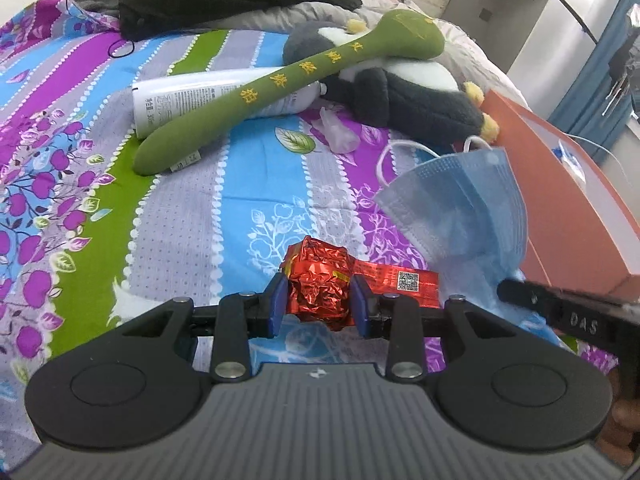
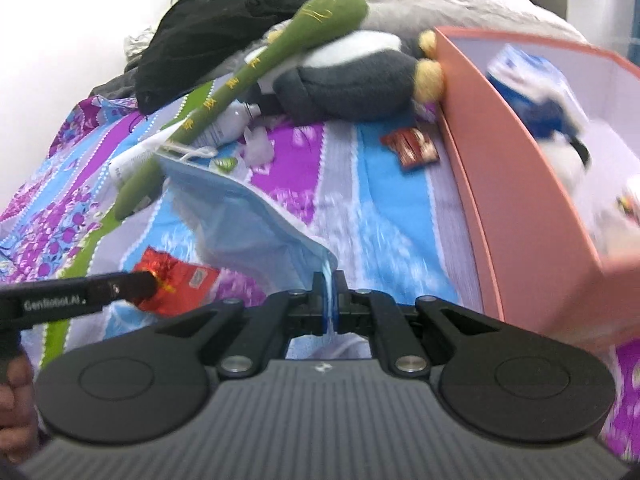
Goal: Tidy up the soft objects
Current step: 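Lift the red packet with the left tool while the right tool lifts the mask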
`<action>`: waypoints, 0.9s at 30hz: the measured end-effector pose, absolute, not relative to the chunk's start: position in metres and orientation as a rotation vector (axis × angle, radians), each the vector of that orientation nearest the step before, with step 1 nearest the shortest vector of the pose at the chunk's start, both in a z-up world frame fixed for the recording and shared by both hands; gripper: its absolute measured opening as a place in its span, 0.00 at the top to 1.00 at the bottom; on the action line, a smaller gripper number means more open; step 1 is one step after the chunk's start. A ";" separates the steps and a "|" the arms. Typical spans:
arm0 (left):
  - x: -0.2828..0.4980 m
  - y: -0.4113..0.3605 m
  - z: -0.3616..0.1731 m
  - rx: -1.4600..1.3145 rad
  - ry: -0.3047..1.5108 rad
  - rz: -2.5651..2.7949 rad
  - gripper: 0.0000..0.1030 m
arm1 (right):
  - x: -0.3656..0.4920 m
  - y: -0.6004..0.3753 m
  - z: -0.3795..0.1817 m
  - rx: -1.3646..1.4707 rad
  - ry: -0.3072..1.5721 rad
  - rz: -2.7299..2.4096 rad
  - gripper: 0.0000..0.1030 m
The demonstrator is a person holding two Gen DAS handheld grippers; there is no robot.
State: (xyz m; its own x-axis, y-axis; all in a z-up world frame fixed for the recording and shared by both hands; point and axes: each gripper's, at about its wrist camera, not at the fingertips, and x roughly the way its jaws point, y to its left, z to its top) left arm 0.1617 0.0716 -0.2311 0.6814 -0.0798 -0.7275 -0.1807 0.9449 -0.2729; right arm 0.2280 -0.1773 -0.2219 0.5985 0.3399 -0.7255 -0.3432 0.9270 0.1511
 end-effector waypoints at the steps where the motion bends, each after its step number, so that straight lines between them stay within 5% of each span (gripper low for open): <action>1: 0.159 0.071 -0.229 -0.336 0.823 0.056 0.62 | 0.223 -0.179 -0.220 -0.010 0.838 0.395 0.94; 27: 0.105 0.025 -0.133 -0.291 0.698 -0.057 0.62 | 0.147 -0.210 -0.124 0.015 0.656 0.308 0.94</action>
